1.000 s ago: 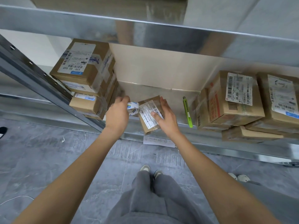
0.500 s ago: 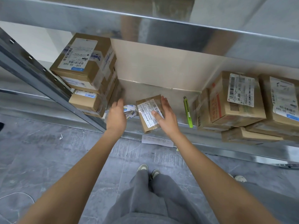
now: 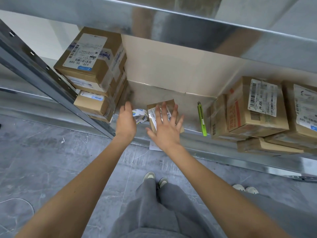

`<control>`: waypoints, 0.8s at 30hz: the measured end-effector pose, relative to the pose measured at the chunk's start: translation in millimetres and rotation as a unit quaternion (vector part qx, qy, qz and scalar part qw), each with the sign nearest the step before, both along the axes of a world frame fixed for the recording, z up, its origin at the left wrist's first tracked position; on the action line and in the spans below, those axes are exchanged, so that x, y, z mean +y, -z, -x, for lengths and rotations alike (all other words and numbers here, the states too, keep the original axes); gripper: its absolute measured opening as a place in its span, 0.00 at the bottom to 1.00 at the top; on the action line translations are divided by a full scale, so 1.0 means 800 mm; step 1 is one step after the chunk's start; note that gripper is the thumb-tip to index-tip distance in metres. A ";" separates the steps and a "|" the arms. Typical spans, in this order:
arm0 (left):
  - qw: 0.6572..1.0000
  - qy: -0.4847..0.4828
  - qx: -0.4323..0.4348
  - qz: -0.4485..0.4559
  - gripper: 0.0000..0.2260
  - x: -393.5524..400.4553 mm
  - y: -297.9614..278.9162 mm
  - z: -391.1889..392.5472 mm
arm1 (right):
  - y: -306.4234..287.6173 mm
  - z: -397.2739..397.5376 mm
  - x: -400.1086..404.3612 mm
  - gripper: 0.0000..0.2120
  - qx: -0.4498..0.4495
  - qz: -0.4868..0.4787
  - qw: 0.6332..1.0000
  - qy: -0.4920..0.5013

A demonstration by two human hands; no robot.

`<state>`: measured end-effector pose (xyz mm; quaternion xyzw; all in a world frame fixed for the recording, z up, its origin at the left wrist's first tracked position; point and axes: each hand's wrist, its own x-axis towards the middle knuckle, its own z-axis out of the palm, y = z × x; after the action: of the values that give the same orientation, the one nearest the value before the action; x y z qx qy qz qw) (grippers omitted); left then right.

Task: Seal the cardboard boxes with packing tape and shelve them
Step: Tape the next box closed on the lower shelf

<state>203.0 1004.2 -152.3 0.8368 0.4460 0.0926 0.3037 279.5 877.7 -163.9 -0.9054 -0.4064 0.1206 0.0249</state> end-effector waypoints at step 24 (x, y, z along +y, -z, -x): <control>0.847 -0.046 -0.321 0.421 0.25 -0.054 -0.059 -0.071 | -0.063 -0.014 -0.007 0.26 0.442 -0.470 0.732 0.220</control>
<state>259.9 961.0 -104.8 0.5307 0.3574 0.1735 0.7487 290.8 872.5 -113.2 -0.6872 -0.1438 0.2917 0.6496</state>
